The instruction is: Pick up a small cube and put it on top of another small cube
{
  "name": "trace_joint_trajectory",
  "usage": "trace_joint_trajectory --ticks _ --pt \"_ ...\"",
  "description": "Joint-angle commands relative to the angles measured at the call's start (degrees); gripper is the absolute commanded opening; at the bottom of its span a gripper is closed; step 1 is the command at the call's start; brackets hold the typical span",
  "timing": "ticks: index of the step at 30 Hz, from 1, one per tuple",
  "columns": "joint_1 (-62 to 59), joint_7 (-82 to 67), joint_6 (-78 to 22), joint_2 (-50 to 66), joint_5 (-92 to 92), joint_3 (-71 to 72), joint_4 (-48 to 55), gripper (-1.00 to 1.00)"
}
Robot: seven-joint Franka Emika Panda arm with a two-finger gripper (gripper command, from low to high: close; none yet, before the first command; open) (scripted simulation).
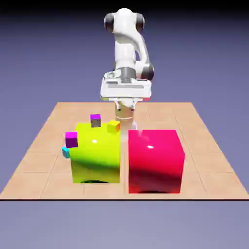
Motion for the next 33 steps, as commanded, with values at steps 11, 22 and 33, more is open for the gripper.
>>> trace_joint_trajectory --ticks 11,22,33 --pt "-22.8 -6.4 -22.9 22.0 3.5 -7.0 16.0 0.0" --pt "-39.4 -4.8 -47.4 44.8 2.1 -10.0 26.5 0.0" --pt "-41.5 -1.7 -44.3 57.5 0.9 -8.3 23.1 -1.0"
